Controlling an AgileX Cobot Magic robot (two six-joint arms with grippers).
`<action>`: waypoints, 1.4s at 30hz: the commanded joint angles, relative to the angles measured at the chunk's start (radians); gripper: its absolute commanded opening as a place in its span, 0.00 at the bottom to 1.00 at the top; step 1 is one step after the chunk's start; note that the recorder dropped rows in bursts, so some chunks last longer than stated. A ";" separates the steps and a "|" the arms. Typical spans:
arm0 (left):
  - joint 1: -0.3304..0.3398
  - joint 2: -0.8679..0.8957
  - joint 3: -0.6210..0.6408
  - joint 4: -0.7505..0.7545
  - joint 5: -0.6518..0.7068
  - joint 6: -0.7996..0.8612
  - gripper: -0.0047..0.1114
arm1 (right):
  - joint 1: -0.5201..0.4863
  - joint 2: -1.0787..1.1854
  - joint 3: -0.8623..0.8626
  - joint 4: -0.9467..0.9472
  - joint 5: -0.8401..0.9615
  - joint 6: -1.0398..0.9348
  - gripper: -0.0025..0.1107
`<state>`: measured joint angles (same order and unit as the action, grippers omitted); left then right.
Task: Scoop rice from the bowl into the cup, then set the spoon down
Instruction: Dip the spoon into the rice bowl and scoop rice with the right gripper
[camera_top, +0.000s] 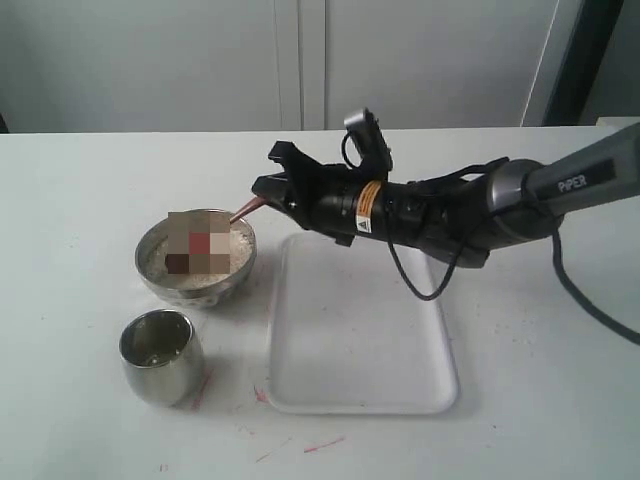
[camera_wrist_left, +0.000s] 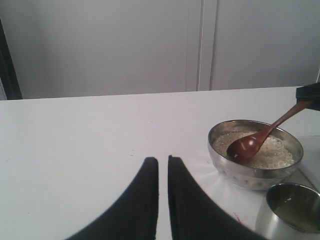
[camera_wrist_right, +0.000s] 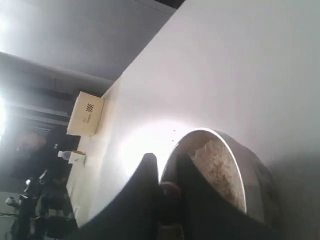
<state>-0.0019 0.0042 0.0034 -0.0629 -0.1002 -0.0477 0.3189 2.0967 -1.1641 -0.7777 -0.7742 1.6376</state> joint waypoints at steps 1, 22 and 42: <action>-0.001 -0.004 -0.003 -0.004 -0.005 -0.001 0.16 | 0.000 -0.066 -0.005 -0.013 0.030 -0.086 0.02; -0.001 -0.004 -0.003 -0.004 -0.005 -0.001 0.16 | 0.000 -0.169 -0.005 -0.165 0.148 -0.385 0.02; -0.001 -0.004 -0.003 -0.004 -0.005 -0.001 0.16 | 0.000 -0.088 -0.009 -0.163 0.098 -0.329 0.02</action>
<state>-0.0019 0.0042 0.0034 -0.0629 -0.1002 -0.0477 0.3189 1.9926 -1.1641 -0.9353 -0.6558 1.2787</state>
